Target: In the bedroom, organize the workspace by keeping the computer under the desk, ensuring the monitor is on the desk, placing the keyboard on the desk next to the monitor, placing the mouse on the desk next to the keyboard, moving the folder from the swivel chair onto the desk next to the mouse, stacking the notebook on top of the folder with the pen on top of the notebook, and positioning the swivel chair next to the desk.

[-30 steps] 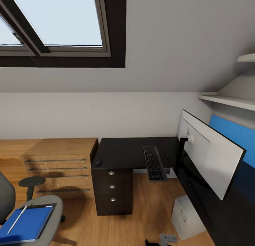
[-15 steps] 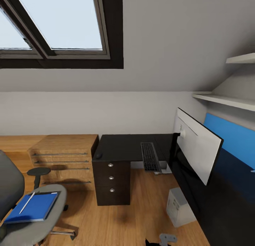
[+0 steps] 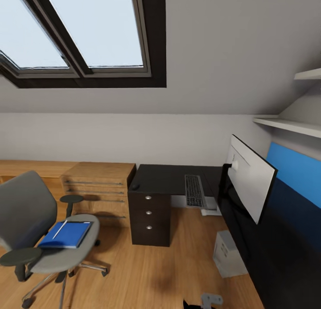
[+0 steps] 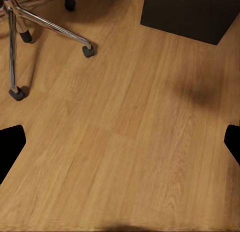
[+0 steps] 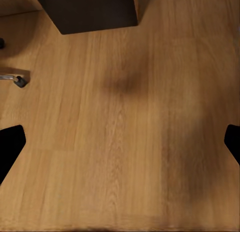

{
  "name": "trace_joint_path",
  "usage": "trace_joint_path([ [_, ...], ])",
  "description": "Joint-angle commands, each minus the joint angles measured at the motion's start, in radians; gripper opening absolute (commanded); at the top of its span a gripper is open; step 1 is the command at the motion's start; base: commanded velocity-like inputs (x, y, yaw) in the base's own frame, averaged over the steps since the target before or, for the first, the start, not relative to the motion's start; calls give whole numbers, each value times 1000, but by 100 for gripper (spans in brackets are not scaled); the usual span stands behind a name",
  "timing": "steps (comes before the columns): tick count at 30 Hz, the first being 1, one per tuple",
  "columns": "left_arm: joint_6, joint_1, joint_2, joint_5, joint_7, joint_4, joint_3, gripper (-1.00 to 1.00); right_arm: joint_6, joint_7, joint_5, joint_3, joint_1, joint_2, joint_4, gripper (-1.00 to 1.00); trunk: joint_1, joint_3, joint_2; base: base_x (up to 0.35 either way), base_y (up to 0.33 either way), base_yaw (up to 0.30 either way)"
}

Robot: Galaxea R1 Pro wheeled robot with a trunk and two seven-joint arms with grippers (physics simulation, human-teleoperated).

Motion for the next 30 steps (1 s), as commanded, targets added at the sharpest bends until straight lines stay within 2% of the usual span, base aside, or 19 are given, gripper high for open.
trace_joint_path([
  [1,-3,-1,0,2,3,1,-1,100,-5,8,-5,-8,-1,0,2,100,0,-2,-1,-319,-34,78],
  [30,-3,-1,-2,1,2,1,-2,100,-5,7,-5,-8,-1,-4,1,100,0,-2,-1,-330,-5,11],
])
